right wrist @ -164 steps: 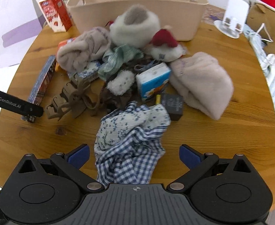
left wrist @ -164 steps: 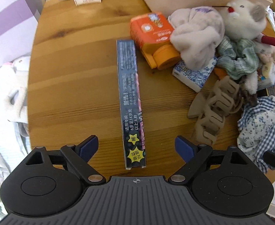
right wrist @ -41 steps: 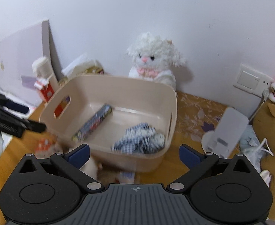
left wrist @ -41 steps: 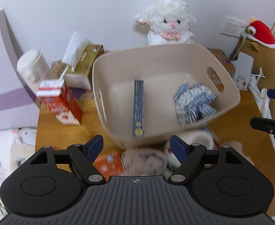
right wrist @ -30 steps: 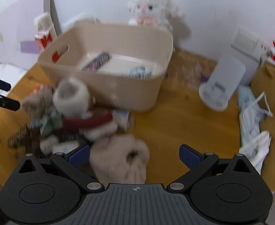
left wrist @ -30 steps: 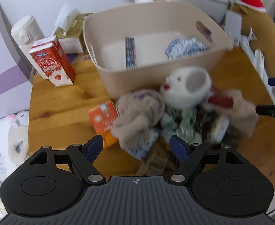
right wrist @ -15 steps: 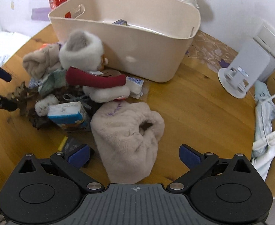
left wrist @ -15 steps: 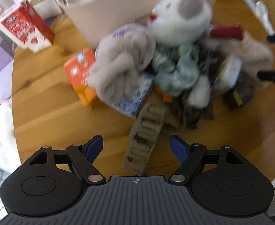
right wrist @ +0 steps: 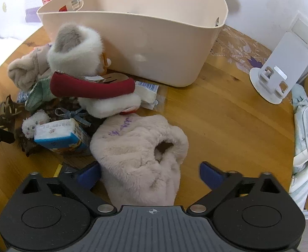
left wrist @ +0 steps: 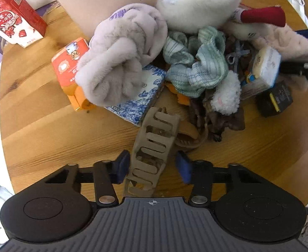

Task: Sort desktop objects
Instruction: 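Grasp the brown claw clip with the left tool while the right tool grasps the beige fleece hat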

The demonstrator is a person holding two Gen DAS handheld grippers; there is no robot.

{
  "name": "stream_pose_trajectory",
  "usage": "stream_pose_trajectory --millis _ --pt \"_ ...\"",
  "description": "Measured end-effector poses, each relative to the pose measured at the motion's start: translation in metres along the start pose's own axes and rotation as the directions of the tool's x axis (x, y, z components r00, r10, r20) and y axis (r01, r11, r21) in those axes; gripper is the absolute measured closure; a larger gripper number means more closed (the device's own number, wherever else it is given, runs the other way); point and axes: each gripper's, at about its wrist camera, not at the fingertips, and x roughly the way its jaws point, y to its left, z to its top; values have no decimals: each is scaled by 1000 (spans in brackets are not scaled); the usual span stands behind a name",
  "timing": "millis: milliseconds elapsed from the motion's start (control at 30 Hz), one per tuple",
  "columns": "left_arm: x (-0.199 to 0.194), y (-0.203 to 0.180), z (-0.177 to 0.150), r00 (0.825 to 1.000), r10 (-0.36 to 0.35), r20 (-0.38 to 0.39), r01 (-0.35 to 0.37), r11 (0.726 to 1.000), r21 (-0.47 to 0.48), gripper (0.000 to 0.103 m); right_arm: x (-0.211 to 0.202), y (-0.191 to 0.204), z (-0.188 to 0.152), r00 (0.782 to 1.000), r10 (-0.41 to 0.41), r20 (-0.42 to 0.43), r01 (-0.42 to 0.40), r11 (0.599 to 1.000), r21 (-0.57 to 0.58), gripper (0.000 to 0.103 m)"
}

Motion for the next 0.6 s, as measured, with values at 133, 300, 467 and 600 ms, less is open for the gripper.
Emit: stream_pose_trajectory --millis 133,300,467,600 --pt "-3 1 -5 1000 -5 25 5 1000 21 64 -3 -6 -3 999 34 -1 -34 999 31 54" --pt "-12 7 -12 998 -48 41 47 999 5 71 -9 -7 -10 1000 27 -8 -27 999 41 85" --pt "-20 11 -19 996 -45 77 45 999 -2 71 -22 -9 -17 1000 19 9 -19 997 73 87" --pt "-25 16 -23 995 -51 90 51 999 -4 72 -35 -8 -21 1000 13 15 -14 997 74 87"
